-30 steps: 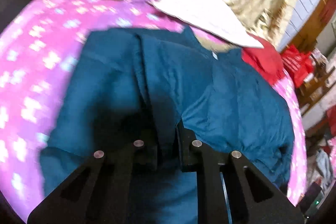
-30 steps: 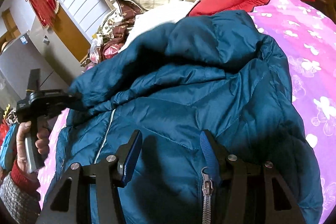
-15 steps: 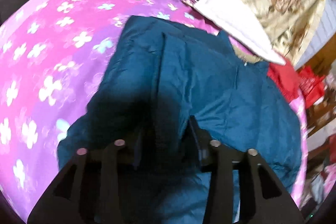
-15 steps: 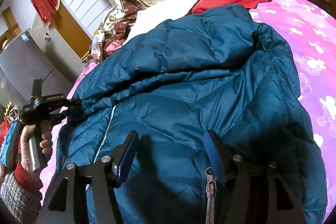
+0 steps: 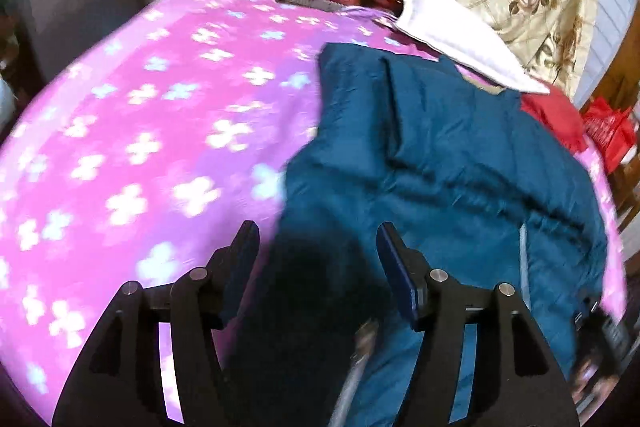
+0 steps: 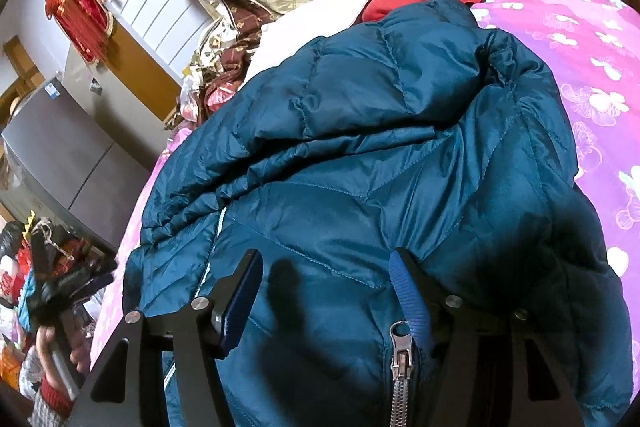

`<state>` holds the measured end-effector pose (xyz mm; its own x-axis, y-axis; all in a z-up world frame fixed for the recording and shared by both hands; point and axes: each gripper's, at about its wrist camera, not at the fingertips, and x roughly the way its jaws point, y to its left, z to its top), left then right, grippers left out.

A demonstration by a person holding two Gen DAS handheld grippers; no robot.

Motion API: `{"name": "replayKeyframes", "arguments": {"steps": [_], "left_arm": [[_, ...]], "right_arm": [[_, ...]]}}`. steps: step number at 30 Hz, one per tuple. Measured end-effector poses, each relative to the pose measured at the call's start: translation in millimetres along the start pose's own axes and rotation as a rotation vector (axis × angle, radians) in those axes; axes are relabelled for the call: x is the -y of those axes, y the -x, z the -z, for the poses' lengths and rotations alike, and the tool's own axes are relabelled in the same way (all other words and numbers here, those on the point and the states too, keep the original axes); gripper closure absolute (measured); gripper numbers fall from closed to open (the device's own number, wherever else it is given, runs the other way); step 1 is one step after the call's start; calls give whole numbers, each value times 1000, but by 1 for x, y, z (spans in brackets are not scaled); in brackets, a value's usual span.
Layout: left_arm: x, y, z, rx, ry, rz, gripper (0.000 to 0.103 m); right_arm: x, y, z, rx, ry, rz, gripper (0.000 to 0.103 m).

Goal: Fold large clothes

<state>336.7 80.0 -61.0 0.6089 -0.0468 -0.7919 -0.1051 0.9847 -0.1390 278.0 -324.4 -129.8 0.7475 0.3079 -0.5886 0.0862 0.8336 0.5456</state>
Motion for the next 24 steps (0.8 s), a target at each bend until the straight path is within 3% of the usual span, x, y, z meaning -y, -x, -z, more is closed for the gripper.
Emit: {"name": "replayKeyframes", "arguments": {"steps": [2, 5, 11, 18, 21, 24], "left_arm": [[-6, 18, 14, 47, -42, -62, 42], [-18, 41, 40, 81, -93, -119, 42], [-41, 62, 82, 37, -117, -89, 42], [-73, 69, 108, -35, -44, 31, 42], [-87, 62, 111, -93, 16, 102, 42], [-97, 55, 113, -145, 87, 208, 42]], "right_arm": [[-5, -1, -1, -15, 24, 40, 40], [-30, 11, 0, -44, 125, 214, 40], [-40, 94, 20, -3, 170, 259, 40], [12, 176, 70, -27, 108, 383, 40], [31, 186, 84, -47, 94, 420, 40], [47, 184, 89, -73, 46, 388, 40]]}}
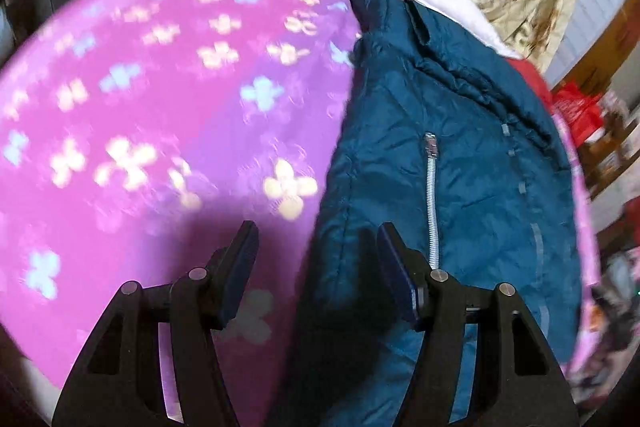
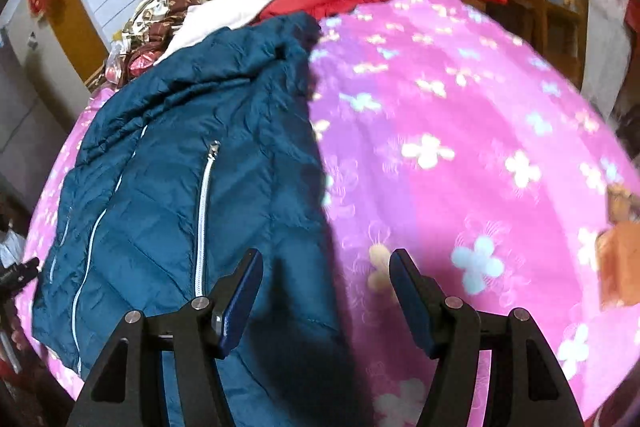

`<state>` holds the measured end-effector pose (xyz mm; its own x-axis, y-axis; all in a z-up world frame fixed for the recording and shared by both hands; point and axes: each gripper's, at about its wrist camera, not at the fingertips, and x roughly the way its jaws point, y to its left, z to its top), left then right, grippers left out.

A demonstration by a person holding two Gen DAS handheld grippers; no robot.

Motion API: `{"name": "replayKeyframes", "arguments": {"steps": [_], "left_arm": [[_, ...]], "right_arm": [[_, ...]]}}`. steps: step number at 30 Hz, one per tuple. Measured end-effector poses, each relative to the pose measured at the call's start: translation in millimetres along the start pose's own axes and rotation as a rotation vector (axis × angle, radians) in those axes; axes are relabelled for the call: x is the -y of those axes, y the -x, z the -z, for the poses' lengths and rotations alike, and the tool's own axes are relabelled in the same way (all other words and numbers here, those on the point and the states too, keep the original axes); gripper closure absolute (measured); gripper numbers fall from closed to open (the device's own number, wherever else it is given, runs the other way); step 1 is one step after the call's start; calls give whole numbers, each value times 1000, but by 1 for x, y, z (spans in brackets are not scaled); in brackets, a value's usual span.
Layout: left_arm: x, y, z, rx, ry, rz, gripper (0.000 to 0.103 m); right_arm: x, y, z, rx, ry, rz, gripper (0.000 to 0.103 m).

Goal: Fold large clothes

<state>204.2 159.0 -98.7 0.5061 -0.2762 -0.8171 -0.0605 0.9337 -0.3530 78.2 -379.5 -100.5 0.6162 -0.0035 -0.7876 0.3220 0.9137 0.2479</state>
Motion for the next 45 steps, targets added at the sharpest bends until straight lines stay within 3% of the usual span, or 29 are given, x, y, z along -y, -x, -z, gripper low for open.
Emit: {"name": "replayKeyframes", "arguments": {"steps": [7, 15, 24, 30, 35, 38, 39, 42, 44, 45], "left_arm": [[-12, -15, 2, -64, 109, 170, 42], [-12, -20, -1, -98, 164, 280, 41], [-6, -2, 26, -142, 176, 410, 40], [-6, 16, 50, -110, 148, 428, 38], [1, 16, 58, -85, 136, 429, 30], [8, 6, 56, -95, 150, 441, 14], [10, 3, 54, -98, 154, 450, 9], [14, -4, 52, -103, 173, 439, 7], [18, -2, 53, -99, 172, 412, 8], [21, 1, 55, -95, 155, 376, 15]], "right_arm": [[10, -26, -1, -40, -88, -111, 40], [6, -32, -5, -46, -121, -180, 39], [3, -21, 20, -118, -154, -341, 39], [8, -11, 48, -134, -199, -446, 39], [2, -11, 64, -144, -228, -543, 39], [-5, -18, 66, -150, -260, -609, 39], [-9, -19, 66, -152, -257, -612, 39], [-21, -22, 66, -146, -246, -593, 39], [-29, -19, 67, -128, -230, -539, 41], [-33, -17, 68, -121, -216, -504, 44]]}}
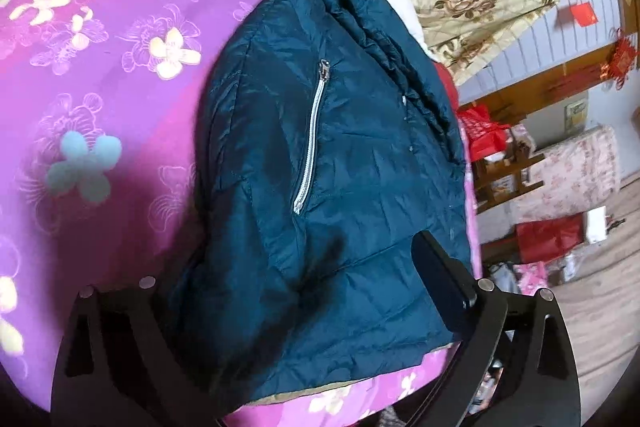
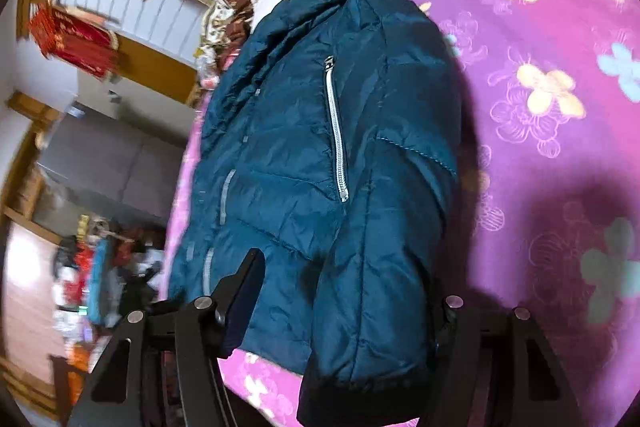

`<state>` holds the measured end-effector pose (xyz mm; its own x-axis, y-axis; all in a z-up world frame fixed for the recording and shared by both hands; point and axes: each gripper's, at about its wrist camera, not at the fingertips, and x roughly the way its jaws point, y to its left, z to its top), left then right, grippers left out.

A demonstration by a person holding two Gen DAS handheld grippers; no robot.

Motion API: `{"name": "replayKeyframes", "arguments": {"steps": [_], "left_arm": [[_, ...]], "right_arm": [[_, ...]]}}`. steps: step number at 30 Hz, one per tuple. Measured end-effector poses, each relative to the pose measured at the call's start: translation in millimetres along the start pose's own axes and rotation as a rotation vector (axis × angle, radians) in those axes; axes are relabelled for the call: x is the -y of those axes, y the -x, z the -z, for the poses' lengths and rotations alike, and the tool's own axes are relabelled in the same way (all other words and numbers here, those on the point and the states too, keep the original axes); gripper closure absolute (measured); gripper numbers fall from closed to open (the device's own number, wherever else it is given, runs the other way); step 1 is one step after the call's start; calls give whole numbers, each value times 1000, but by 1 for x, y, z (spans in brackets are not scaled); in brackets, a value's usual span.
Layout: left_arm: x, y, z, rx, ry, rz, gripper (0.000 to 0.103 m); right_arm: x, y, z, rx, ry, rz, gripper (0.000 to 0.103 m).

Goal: Fold large clothes

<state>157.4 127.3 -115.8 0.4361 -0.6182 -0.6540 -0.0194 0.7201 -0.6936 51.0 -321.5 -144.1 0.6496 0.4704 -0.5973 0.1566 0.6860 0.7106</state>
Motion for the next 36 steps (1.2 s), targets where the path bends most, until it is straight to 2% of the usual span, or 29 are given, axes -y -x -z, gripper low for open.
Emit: {"name": "replayKeyframes", "arguments": {"steps": [1, 2, 3, 4, 5, 6, 9, 12, 17, 26, 31, 34, 36], "left_arm": [[3, 1, 2, 3, -14, -37, 22], [8, 1, 5, 4, -45, -107, 39], [12, 1, 7, 0, -70, -160, 58], [16, 2, 8, 0, -92, -220, 71], [17, 3, 8, 1, -103, -264, 90], [19, 6, 7, 1, -105, -274, 92], [26, 25, 6, 36, -98, -236, 95], [45, 42, 11, 83, -166, -251, 95], [61, 60, 25, 109, -217, -272, 95], [37, 88, 66, 63, -181, -209, 95], [28, 82, 79, 59, -186, -273, 95], [29, 76, 83, 59, -209, -301, 93], [30, 71, 85, 56, -229, -314, 85]], "right_arm": [[-3, 0, 2, 4, 12, 31, 56], [-7, -2, 3, 1, 29, 70, 67], [-10, -2, 5, -1, 45, 112, 71], [-11, -1, 6, -1, 52, 135, 76], [-10, 2, 4, 1, 50, 134, 80], [-9, 6, 3, 5, 50, 132, 81], [-15, 18, 0, 21, 68, 129, 85], [-26, 29, -1, 23, 113, 126, 86], [-39, 45, 4, 15, 188, 155, 86], [-28, 67, 14, -27, 216, 198, 86], [-21, 58, 14, -46, 215, 255, 86], [-18, 54, 17, -58, 213, 274, 81], [-17, 52, 19, -59, 222, 291, 78]]}}
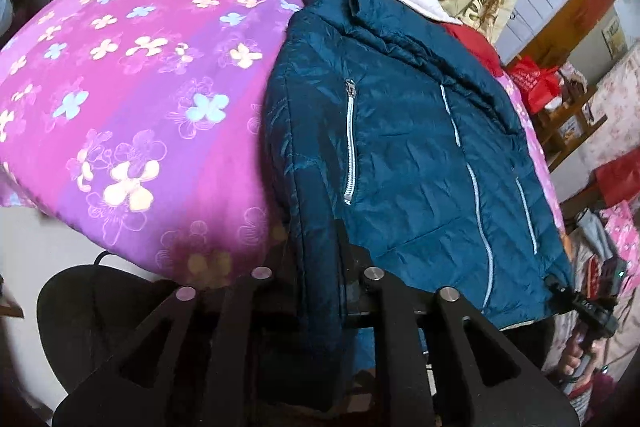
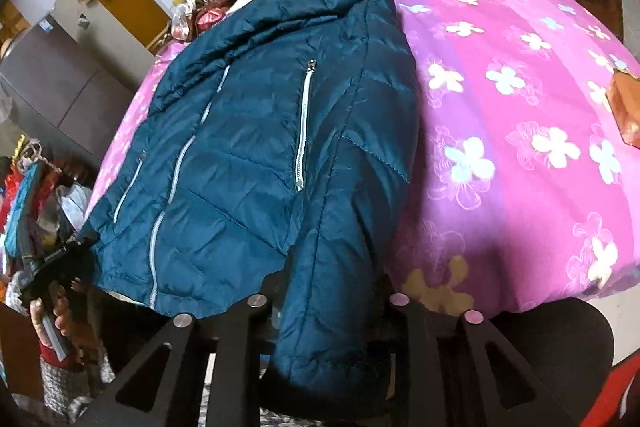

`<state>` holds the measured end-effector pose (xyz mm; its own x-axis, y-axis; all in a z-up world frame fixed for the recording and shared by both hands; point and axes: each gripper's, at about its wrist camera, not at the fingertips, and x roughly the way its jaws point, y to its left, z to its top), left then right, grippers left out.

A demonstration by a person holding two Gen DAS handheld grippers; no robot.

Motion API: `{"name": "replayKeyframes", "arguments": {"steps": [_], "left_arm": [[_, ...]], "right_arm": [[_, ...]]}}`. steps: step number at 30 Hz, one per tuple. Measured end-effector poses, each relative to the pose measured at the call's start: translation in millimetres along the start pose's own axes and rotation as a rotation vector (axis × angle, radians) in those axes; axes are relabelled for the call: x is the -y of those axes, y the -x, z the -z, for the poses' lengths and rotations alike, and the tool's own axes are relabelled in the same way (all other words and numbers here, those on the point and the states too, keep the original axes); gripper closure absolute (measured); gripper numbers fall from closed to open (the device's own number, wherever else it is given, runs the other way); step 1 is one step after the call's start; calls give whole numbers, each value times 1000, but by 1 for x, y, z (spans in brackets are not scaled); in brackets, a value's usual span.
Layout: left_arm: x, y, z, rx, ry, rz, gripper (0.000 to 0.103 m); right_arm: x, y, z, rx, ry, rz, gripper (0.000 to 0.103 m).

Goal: Fold large clothes

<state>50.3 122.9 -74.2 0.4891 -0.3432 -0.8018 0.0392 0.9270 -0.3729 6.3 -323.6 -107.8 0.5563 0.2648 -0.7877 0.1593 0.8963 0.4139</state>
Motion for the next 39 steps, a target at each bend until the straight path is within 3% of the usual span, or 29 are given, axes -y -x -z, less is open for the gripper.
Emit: {"name": "replayKeyframes", "arguments": {"steps": [1, 3, 5, 6, 15, 25, 32, 39], "left_arm": [[0, -2, 1, -1, -4, 1, 79], [-3, -8, 2, -15, 4, 15, 57], [-8, -13, 3, -25, 26, 26, 56], [-9, -15, 4, -27, 28, 23, 56], [-13, -23, 7, -35, 36, 58, 46], [-1, -23, 16, -26, -4, 94, 46], [4, -18, 15, -23, -24, 117, 46], [5, -26, 17, -31, -10, 116, 35]], "right_arm": [[0, 0, 2, 0, 1, 1, 76], [1, -2, 4, -2, -3, -6, 72], [2, -3, 8, -2, -4, -16, 60], [2, -3, 9, -2, -5, -18, 58], [3, -10, 16, -19, -33, -10, 58], [6, -18, 28, -8, -99, -126, 58], [7, -21, 29, 9, -113, -160, 58], [15, -21, 35, 19, -130, -204, 58]]}}
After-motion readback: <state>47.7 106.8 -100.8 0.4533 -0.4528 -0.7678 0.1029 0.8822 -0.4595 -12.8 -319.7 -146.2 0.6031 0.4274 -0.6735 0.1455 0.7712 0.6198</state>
